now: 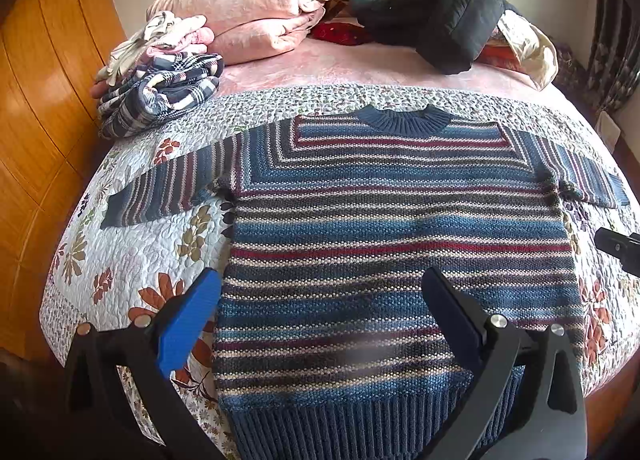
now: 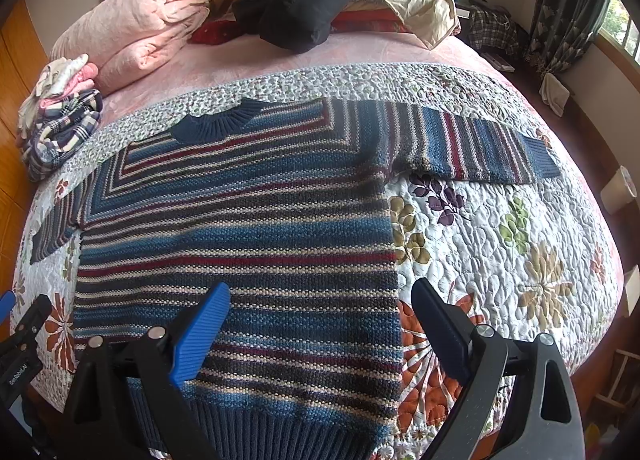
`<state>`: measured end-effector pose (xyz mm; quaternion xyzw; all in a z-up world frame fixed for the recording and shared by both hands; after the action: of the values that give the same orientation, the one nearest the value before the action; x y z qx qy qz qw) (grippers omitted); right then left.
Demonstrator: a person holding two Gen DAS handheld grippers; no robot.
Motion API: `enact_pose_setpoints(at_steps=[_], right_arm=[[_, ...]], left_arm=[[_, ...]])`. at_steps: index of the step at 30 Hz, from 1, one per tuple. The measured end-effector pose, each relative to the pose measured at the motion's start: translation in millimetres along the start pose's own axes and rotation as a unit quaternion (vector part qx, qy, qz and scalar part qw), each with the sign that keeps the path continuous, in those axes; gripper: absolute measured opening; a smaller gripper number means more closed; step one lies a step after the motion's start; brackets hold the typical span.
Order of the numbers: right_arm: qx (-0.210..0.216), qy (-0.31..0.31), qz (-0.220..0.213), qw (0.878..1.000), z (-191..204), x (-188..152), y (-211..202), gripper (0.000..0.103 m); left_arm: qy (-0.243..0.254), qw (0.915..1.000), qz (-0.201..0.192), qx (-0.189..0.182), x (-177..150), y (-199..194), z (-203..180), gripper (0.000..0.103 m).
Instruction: Fold small clothes
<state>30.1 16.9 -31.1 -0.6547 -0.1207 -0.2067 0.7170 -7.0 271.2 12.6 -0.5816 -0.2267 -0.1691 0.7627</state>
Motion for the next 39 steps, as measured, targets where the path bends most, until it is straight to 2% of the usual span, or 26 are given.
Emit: enact_pose_setpoints(at_steps=[11, 15, 18, 22, 26, 31, 35, 39], right_arm=[[0.003, 0.001, -0.003, 1.000, 0, 2, 1, 0.093], [0.006, 0.015, 0.000, 1.000, -21, 13, 12, 0.093], [-0.019, 0.039, -0.001, 0.999, -60, 33, 29, 0.093], [-0.057, 0.073, -0.002, 0.996, -134, 75, 55, 0.093], [-0.068, 0.151, 0.018, 0.986, -224, 118, 92, 0.093], [-0.107, 0.184, 0.038, 0.976, -309, 154, 139, 0.093], [-0.081, 0.244, 0.071, 0.964, -358, 166, 176, 0.093], [-0.067, 0.255, 0.085, 0.961, -379, 170, 199, 0.091]], left_arm=[[0.006, 0.9999, -0.006, -0.006, -1, 2, -2, 0.100], [0.007, 0.9999, 0.004, -0.012, 4, 14, -9, 0.100], [0.008, 0.9998, 0.005, -0.015, 16, 23, -18, 0.100], [-0.003, 0.9996, -0.002, -0.028, 45, 38, -35, 0.100], [-0.004, 0.9992, -0.007, -0.040, 77, 58, -62, 0.100], [0.001, 0.9987, -0.008, -0.050, 111, 84, -103, 0.100], [0.013, 0.9984, -0.009, -0.055, 127, 99, -131, 0.100], [0.025, 0.9980, -0.008, -0.057, 133, 109, -150, 0.100]])
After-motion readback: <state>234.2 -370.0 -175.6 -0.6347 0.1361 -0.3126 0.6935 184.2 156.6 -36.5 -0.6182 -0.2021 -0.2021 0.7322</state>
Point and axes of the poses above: each gripper's, at about its wrist camera, not at the fingertips, and y roughly the way its jaws point, z to its left, x to its top, the point moved 3 cm from there along y, roughly the way its jaws point, and after that the axes turned 8 degrees about y, right-handed, at the moved point
